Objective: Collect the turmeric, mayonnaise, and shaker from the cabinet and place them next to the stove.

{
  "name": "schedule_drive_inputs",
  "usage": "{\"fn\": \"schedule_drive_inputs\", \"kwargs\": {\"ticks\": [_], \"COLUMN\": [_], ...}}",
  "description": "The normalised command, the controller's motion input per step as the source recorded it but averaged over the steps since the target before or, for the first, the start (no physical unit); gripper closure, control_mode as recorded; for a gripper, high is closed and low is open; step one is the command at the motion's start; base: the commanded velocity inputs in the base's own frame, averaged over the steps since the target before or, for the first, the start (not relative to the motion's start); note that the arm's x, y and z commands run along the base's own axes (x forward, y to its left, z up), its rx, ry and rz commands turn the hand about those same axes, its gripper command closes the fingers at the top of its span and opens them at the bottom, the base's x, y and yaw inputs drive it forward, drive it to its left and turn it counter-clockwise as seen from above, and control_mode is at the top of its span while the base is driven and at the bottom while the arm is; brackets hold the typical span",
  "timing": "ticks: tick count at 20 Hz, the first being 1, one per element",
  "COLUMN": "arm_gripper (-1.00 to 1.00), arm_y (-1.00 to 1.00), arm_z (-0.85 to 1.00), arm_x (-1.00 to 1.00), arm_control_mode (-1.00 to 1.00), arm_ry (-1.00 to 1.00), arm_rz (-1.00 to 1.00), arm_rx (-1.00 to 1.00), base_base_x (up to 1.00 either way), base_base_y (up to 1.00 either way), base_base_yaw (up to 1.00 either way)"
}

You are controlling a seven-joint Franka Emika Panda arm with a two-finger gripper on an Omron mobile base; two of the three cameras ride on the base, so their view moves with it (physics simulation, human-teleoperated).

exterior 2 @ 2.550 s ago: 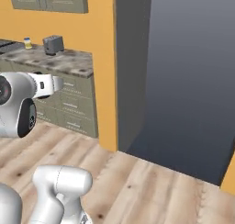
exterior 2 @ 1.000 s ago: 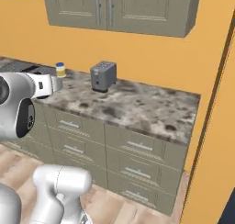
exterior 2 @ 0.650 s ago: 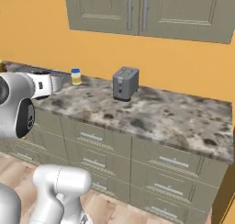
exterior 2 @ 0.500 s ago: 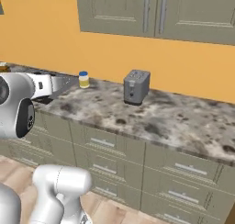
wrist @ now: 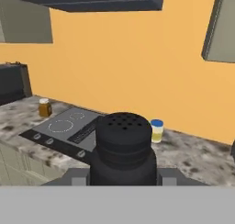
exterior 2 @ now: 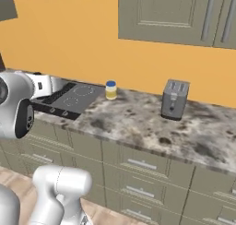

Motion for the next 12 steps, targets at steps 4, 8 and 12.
{"fn": "schedule_drive_inputs", "kwargs": {"ticks": [4, 8, 12], "arm_gripper": [1.0, 1.0, 1.0], "arm_y": [0.0, 0.0, 0.0], "arm_z": [0.0, 0.0, 0.0], "arm_x": [0.0, 0.0, 0.0], "arm_control_mode": [1.0, 1.0, 1.0], "arm_ry": [0.0, 0.0, 0.0], "arm_rz": [0.0, 0.0, 0.0], "arm_rx": [0.0, 0.0, 0.0], "base_base_x": [0.45, 0.48, 0.33], "base_base_y": [0.46, 0.31, 0.04], "base_base_yaw": [-0.01, 0.0, 0.01]}}
